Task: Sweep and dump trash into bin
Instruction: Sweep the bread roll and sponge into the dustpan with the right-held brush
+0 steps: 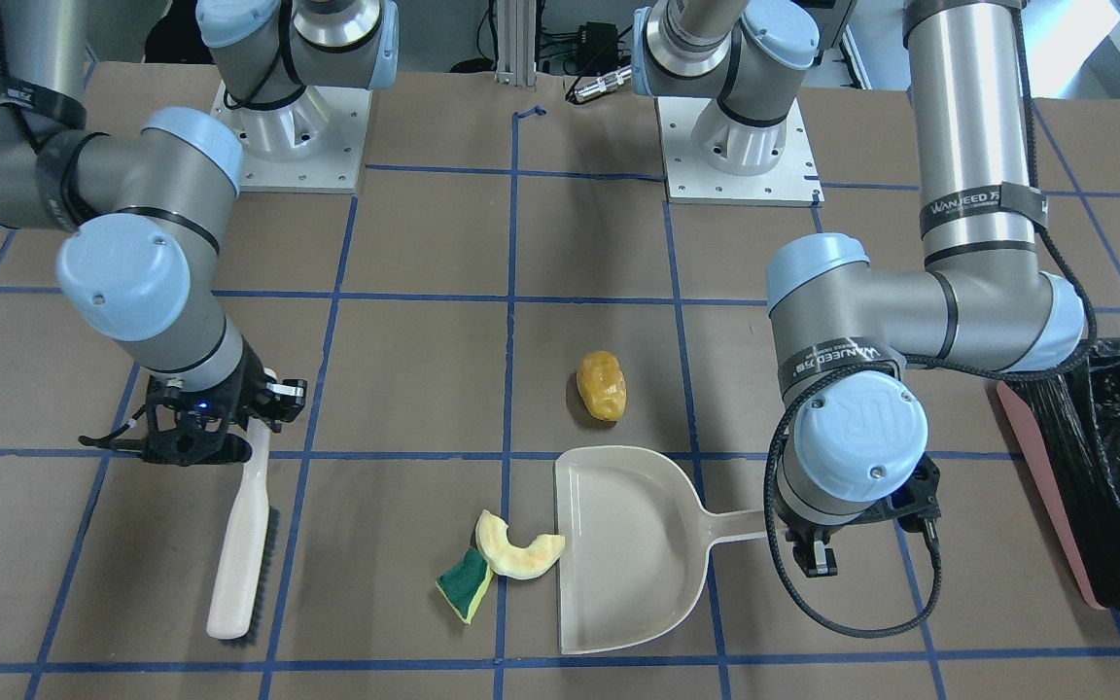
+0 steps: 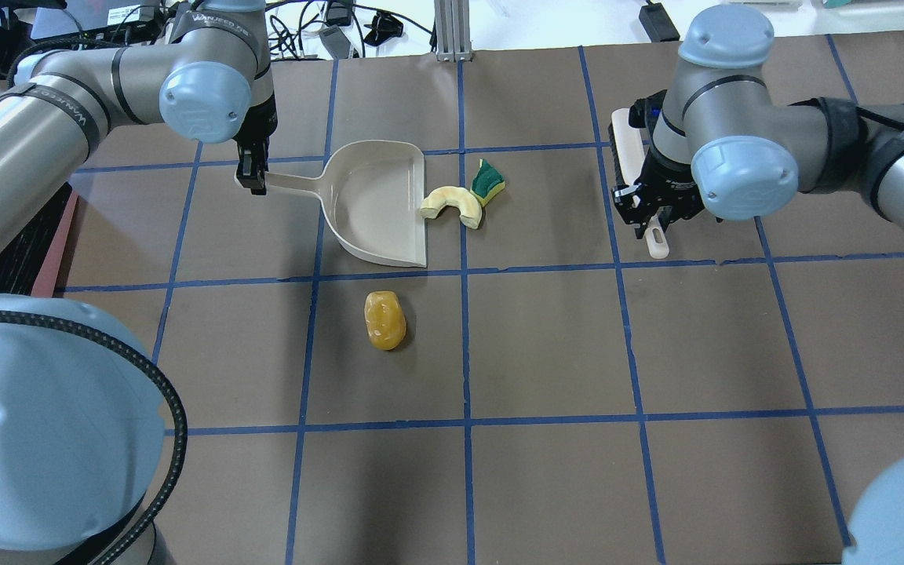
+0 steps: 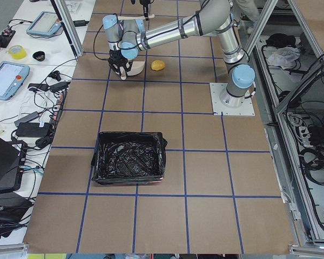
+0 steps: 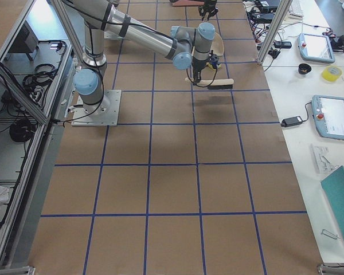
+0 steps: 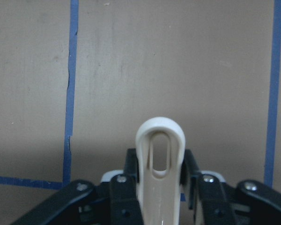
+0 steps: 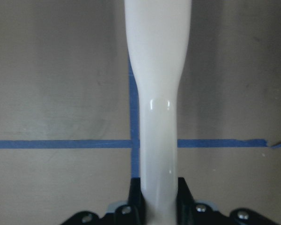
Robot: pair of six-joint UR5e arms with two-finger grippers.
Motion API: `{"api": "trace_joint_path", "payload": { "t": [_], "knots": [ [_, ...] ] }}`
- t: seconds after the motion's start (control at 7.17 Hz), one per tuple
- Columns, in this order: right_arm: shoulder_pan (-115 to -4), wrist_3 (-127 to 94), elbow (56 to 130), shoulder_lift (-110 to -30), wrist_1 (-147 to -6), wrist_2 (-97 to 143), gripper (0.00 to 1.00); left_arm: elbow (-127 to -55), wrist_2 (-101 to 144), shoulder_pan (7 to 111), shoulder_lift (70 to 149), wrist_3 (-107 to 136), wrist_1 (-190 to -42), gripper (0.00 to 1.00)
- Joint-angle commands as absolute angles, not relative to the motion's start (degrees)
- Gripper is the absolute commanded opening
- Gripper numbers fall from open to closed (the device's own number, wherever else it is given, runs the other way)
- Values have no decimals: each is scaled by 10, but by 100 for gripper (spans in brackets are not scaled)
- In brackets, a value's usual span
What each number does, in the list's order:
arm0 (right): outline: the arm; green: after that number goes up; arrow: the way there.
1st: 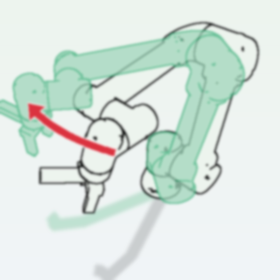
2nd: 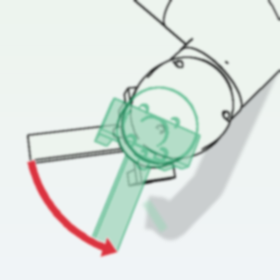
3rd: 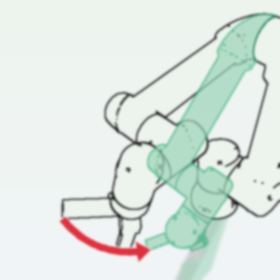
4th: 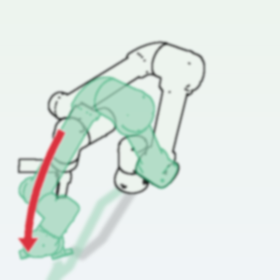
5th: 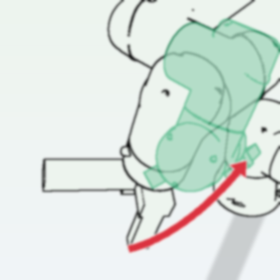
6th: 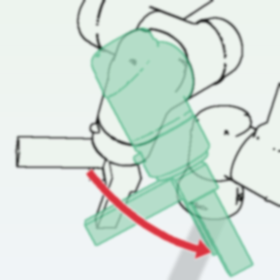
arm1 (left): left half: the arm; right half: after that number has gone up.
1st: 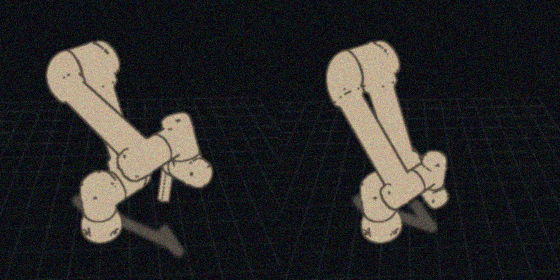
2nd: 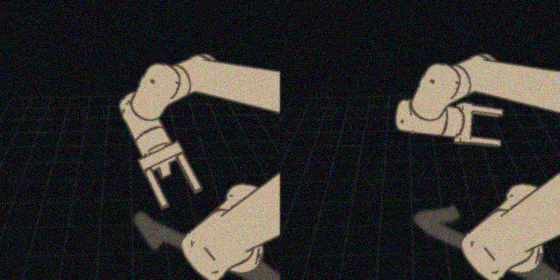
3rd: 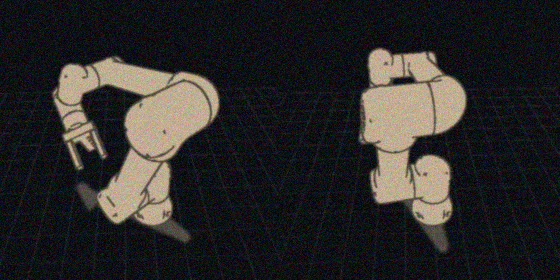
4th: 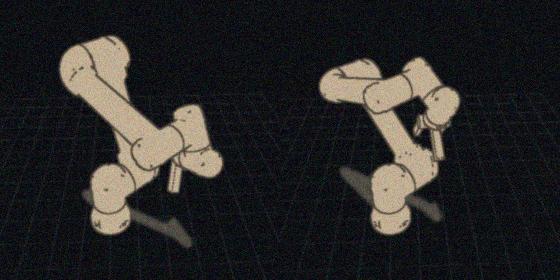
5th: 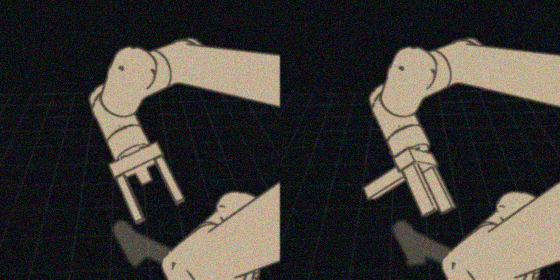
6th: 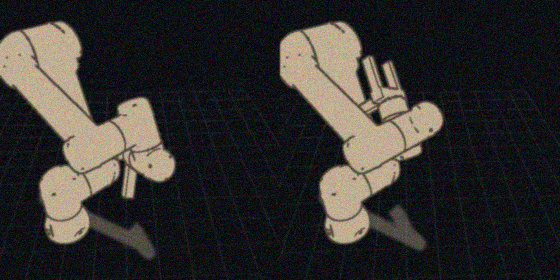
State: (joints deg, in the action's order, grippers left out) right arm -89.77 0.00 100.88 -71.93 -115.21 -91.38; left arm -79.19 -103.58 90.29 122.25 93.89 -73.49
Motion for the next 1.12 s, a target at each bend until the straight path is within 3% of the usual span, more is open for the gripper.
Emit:
{"api": "trace_joint_path", "payload": {
  "t": [0.0,0.56,0.98],
  "knots": [
    [-977,-110,983,-686,-1158,-905,0,-792,-1035,910,1229,948,-724,0],
    [-1052,-207,904,-609,-1157,-875,0,-792,-1014,920,1229,949,-713,0],
    [-1112,-277,903,-598,-1168,-811,0,-792,-1011,920,1229,948,-708,0]
  ]
}}
